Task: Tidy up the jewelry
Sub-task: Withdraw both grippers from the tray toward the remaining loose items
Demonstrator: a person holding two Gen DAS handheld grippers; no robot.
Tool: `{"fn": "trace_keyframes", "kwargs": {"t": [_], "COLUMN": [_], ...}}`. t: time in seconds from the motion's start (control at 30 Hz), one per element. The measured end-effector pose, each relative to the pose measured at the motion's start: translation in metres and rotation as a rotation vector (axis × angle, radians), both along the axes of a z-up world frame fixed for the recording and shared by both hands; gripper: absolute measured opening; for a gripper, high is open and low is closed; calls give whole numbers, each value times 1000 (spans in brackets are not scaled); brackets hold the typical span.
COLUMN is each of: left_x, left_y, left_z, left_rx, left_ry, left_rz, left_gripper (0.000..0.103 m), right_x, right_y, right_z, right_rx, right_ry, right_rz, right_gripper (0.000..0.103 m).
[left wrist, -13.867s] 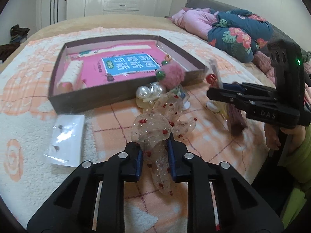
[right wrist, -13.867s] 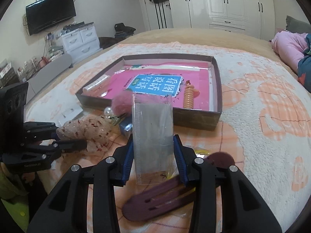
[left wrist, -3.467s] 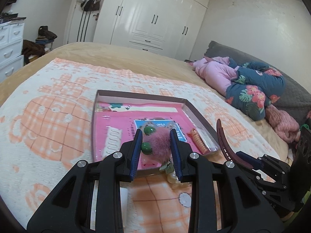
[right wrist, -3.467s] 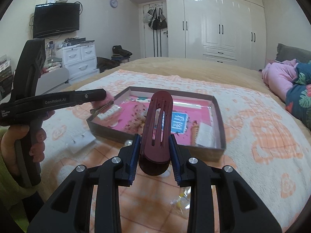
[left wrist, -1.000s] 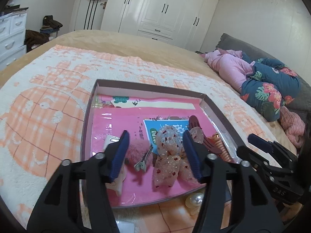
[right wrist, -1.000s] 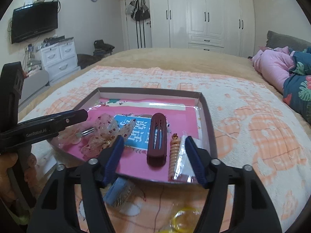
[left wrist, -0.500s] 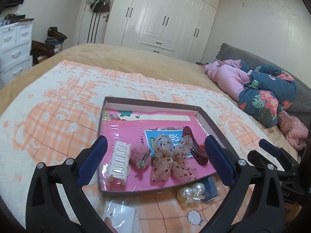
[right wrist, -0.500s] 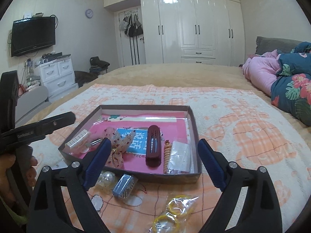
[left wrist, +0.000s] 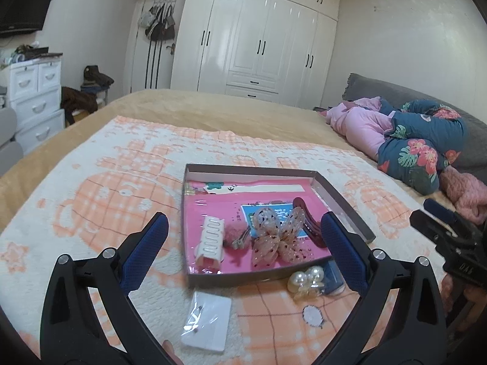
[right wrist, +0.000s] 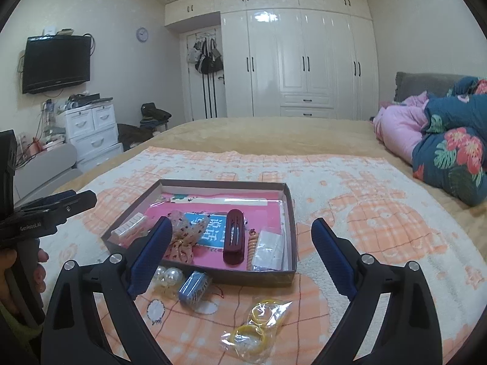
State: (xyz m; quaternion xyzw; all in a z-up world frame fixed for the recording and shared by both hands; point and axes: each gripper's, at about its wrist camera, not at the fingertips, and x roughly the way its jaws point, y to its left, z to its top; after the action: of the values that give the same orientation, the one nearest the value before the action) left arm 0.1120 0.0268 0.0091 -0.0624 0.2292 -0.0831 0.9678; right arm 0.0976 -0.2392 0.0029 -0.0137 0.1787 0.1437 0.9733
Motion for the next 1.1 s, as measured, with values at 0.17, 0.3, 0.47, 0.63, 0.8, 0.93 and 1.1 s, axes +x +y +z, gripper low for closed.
{"fn": "trace_keyframes", "kwargs": {"t": [0.17, 0.3, 0.47, 0.63, 0.8, 0.93, 1.1], "left_x": [-14, -23, -31, -38, -44, -46, -45], "left_y": [6, 10, 16, 20, 27, 31, 33], "left_z": [2, 2, -2, -6, -14, -20, -28], "left_rx": [1, 3, 15, 27, 32, 30, 32], "left_ry": [-16, -24, -20, -10, 8, 27, 48], "left_rz": [13, 17, 27, 37, 50, 57, 60], "left_gripper": [92, 92, 92, 92, 92, 92, 92], "right_x": [-13, -24, -31, -36, -37, -37, -36], "right_y": [5, 12, 23, 34, 43, 52, 58], "right_z": [4, 4, 2, -2, -7, -13, -22], "right_rx": [-26, -46, -59, -72, -81, -94, -109], "right_ry": [-27, -42, -42, -35, -19, -3, 18], "right_rz": [23, 51, 85, 118, 141, 158, 168], "right_gripper": [91, 91, 91, 92, 92, 92, 92]}}
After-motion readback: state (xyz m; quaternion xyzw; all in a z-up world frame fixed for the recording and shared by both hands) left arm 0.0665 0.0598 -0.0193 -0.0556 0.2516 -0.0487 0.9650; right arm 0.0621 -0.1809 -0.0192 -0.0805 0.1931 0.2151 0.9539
